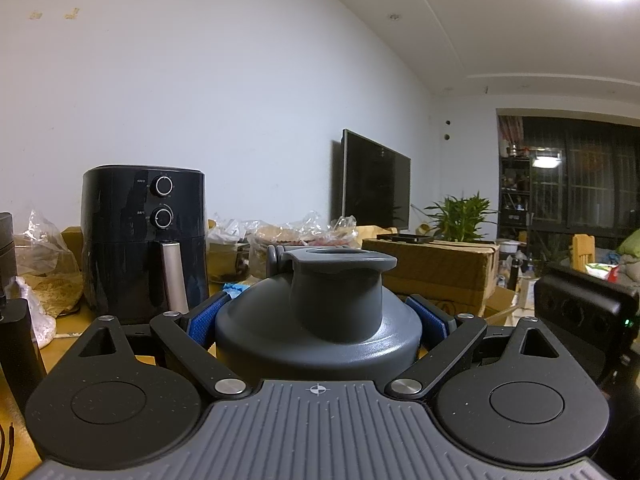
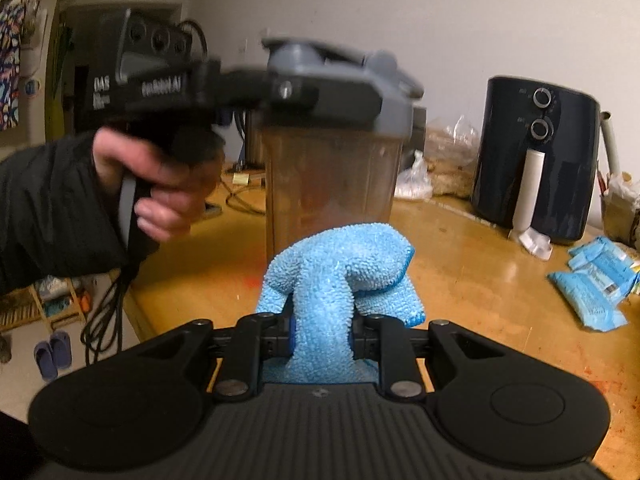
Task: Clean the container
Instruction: 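Bring the shaker bottle in the left gripper toward the cloth in the right gripper, then press the blue cloth against the bottle's side with the right gripper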
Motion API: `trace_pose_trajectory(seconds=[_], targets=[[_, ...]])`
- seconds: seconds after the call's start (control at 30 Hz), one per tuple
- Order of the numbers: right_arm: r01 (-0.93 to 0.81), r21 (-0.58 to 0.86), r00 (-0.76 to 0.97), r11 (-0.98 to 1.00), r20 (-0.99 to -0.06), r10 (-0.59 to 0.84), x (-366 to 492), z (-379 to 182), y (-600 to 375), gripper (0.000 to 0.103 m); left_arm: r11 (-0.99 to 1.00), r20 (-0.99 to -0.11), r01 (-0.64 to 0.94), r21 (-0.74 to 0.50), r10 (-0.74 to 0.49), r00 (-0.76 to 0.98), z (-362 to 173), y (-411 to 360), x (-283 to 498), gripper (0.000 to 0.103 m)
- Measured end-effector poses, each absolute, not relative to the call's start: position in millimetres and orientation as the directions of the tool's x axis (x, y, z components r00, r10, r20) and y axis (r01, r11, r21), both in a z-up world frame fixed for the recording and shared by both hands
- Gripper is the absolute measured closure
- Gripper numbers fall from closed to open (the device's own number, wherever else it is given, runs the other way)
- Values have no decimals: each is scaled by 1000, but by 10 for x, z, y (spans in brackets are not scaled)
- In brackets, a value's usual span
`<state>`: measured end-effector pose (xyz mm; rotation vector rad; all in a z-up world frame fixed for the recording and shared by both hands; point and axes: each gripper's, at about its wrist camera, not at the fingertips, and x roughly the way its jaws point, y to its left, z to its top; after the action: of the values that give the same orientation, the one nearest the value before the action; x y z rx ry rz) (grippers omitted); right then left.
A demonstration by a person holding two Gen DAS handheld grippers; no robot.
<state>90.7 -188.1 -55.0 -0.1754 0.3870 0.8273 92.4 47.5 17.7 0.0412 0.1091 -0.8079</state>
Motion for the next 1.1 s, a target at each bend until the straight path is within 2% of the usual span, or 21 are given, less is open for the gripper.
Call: trace_pose_trajectory(seconds=[0.4, 1.1], targets=[[-750, 61, 556, 659, -482, 677, 1033, -756, -1844, 86, 691, -112, 723, -5, -719, 686, 155, 480, 916, 8], [-743, 75, 570, 665, -449, 688, 995, -719, -1862, 85, 695, -117, 719, -5, -714, 690, 176, 471, 908, 8]])
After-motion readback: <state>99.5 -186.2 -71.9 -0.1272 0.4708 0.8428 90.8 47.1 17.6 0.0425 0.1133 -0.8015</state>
